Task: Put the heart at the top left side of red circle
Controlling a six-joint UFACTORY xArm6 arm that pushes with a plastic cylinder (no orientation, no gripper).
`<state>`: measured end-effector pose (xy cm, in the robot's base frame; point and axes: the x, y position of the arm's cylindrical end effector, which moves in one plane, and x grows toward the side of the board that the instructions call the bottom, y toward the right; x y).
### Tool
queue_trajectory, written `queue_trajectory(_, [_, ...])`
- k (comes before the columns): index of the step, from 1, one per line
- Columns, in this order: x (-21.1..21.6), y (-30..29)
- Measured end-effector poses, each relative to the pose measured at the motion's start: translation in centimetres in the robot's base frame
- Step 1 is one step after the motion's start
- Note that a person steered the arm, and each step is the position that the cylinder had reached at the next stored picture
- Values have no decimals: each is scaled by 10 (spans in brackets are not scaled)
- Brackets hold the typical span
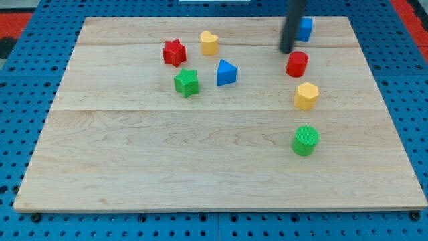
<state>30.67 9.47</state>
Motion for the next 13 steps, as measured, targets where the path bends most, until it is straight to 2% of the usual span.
queue_trajectory(1, [21, -107])
queue_trajectory(2, [19, -183])
queue_trajectory(3, [-14, -186])
queue_trajectory(4, [-36, -107])
queue_trajectory(5, [-49, -97])
queue_trajectory(6, [-43, -35])
queue_trajectory(7, [-65, -58])
queue_trajectory(8, [-86, -42])
queue_trajectory(9, [-69, 30])
queue_trajectory(10, [-39, 50])
queue_trajectory(11, [-41, -26])
queue_trajectory(12, [-3, -57])
queue_trajectory(13, [21, 0])
